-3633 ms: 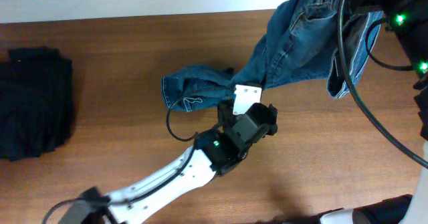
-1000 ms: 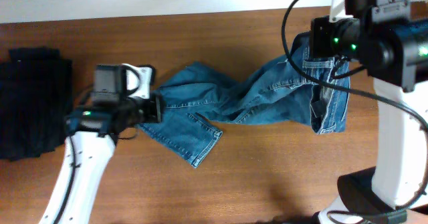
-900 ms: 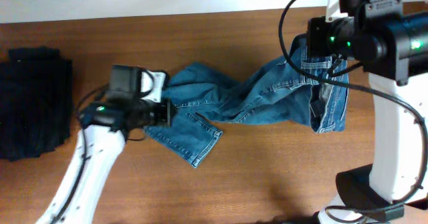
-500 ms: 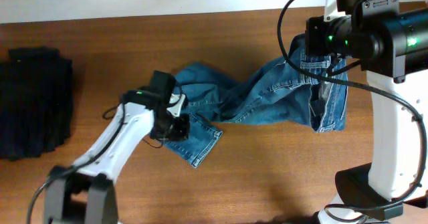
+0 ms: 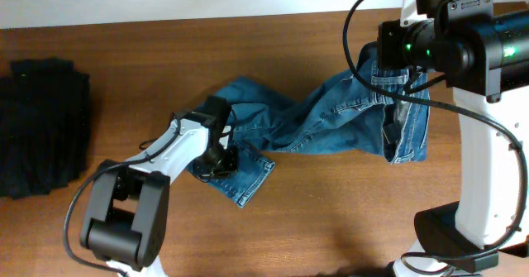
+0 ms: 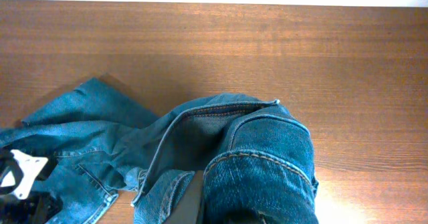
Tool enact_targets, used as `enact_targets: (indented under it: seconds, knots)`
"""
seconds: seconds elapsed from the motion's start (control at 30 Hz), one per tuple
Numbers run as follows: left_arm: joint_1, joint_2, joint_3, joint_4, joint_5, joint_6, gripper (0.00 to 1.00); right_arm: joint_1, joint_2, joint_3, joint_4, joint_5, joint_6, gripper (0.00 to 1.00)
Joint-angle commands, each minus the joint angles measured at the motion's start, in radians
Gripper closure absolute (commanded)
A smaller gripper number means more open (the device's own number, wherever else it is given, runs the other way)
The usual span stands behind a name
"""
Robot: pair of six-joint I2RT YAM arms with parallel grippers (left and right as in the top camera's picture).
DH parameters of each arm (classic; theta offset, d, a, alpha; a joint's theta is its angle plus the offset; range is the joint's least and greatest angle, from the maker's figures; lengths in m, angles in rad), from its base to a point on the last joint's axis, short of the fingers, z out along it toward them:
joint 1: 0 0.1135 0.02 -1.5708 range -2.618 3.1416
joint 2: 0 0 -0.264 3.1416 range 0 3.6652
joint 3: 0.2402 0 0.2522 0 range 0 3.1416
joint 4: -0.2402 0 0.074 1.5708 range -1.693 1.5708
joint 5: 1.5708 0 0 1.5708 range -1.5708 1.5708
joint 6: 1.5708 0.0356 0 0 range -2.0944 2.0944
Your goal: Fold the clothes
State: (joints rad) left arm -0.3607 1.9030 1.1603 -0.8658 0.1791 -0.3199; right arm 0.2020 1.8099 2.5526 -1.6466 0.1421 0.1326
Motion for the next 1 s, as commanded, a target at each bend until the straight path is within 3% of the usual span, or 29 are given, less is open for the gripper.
enact_targets:
  seconds: [0.0,0.53,0.8,0.97]
  knots:
    - [-0.001,0.041,0.000,0.018,-0.054,-0.028,0.87,0.000,-0.013,0.018,0.012,0.024,0.007,0.96]
    - [0.069,0.126,0.000,0.069,-0.205,-0.028,0.88,-0.001,0.040,0.007,-0.003,0.027,0.007,0.96]
    - [0.162,0.126,0.000,0.078,-0.208,0.030,0.93,-0.001,0.119,-0.084,0.001,0.027,0.007,0.96]
    - [0.172,0.126,0.008,0.099,-0.291,0.030,0.93,-0.001,0.145,-0.193,0.046,0.027,0.007,0.96]
